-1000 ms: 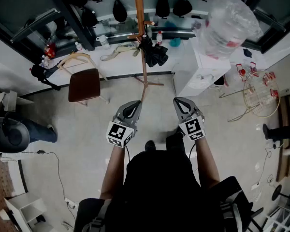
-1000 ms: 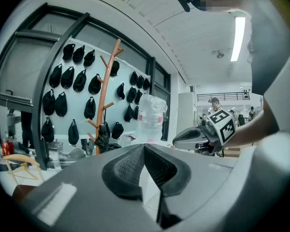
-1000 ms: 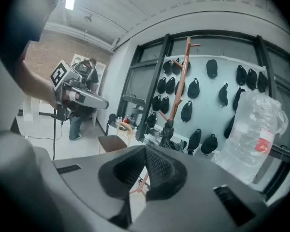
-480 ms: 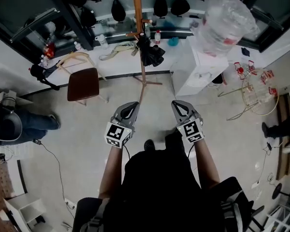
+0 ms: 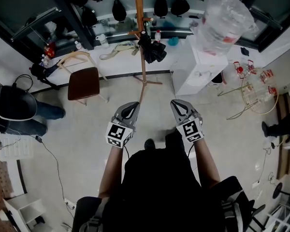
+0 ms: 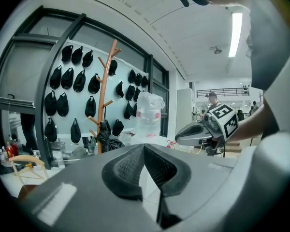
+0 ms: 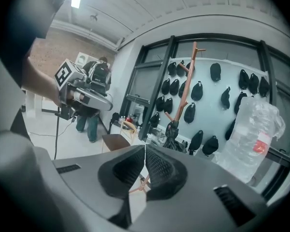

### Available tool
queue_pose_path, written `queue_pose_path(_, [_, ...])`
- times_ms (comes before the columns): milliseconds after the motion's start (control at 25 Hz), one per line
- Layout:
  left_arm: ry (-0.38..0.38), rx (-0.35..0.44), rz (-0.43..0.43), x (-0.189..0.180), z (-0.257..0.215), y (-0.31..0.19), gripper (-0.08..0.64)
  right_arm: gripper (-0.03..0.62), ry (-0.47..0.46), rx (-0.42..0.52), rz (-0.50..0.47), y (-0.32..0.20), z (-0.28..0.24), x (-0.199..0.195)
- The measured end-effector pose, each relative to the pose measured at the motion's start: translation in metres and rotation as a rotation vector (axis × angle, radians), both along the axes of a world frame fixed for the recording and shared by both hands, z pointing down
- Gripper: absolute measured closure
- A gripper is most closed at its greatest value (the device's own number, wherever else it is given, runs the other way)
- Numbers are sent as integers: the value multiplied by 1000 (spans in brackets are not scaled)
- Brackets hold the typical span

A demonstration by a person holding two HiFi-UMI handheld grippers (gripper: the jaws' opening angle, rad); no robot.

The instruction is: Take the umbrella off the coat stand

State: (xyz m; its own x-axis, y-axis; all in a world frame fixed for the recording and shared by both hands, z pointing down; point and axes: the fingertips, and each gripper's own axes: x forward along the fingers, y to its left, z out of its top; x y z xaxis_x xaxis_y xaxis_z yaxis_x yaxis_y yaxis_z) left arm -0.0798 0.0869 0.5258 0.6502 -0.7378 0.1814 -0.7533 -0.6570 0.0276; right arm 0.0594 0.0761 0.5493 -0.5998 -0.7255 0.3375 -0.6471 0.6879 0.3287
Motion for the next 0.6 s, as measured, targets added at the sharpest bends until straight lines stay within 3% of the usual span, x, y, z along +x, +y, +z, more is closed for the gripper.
queue_pose_path(600, [12,21,3,-5,-9,3,526,502,-35,27,-5,7,-7,-10])
